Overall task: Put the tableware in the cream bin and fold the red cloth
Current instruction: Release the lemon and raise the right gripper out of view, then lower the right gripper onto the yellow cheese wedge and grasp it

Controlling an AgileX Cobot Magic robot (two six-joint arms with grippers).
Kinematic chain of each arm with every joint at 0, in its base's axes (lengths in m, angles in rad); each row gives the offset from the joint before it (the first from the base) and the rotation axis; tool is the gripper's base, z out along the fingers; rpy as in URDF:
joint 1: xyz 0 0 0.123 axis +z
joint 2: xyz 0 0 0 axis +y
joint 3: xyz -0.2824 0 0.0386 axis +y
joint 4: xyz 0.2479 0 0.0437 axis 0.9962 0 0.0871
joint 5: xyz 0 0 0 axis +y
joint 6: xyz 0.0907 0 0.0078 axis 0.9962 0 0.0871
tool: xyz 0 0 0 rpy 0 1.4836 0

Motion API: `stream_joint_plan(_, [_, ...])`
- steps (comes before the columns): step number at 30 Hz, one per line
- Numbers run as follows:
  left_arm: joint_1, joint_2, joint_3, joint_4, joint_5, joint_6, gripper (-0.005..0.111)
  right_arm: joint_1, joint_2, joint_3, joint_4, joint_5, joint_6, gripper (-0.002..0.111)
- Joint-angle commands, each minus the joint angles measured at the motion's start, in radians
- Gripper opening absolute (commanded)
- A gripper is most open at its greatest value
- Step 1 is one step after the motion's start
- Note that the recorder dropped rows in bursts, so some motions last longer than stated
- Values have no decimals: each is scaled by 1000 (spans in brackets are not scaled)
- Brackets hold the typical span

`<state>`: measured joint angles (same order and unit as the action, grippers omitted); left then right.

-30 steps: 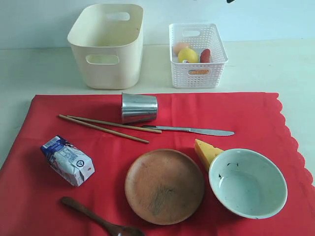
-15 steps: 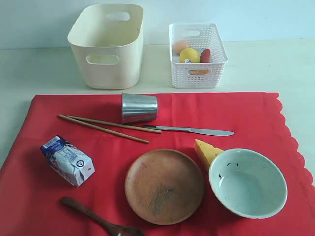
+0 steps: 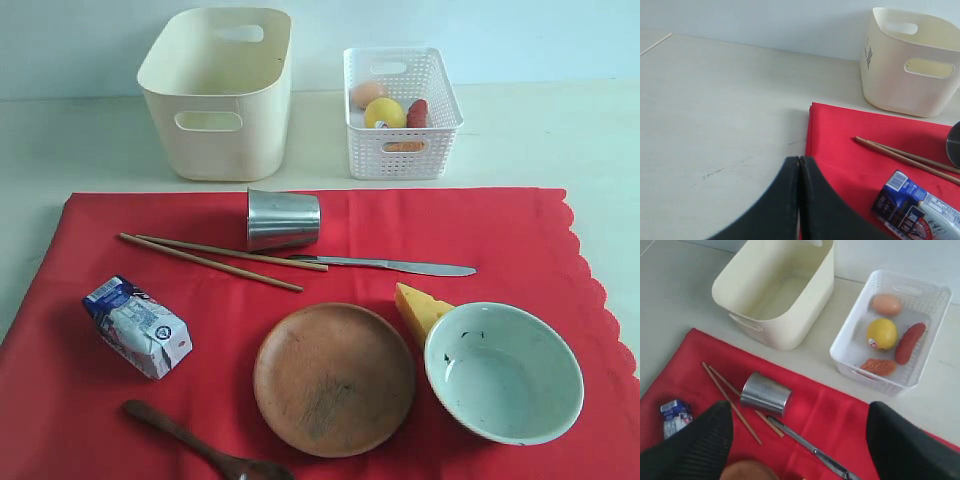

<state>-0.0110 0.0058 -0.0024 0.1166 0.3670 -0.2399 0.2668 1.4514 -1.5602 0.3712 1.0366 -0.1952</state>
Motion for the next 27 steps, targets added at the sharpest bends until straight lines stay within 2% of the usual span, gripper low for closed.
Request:
stream_joint_plan(1, [2, -6, 2, 4, -7, -1, 0, 1, -134, 229, 135, -70, -166, 70])
stream_joint_plan(9, [2, -6, 2, 4, -7, -1, 0, 1, -270, 628, 242, -100, -337, 70])
stream_joint_plan(12, [2, -6, 2, 4, -7, -1, 0, 1, -279, 708, 242, -133, -366, 70])
stream_joint_plan(20, [2, -6, 2, 4, -7, -1, 0, 1, -198, 716, 224, -155, -406, 70])
stream_joint_plan(27, [2, -6, 2, 4, -7, -1, 0, 1, -43, 622, 139, -146, -372, 70])
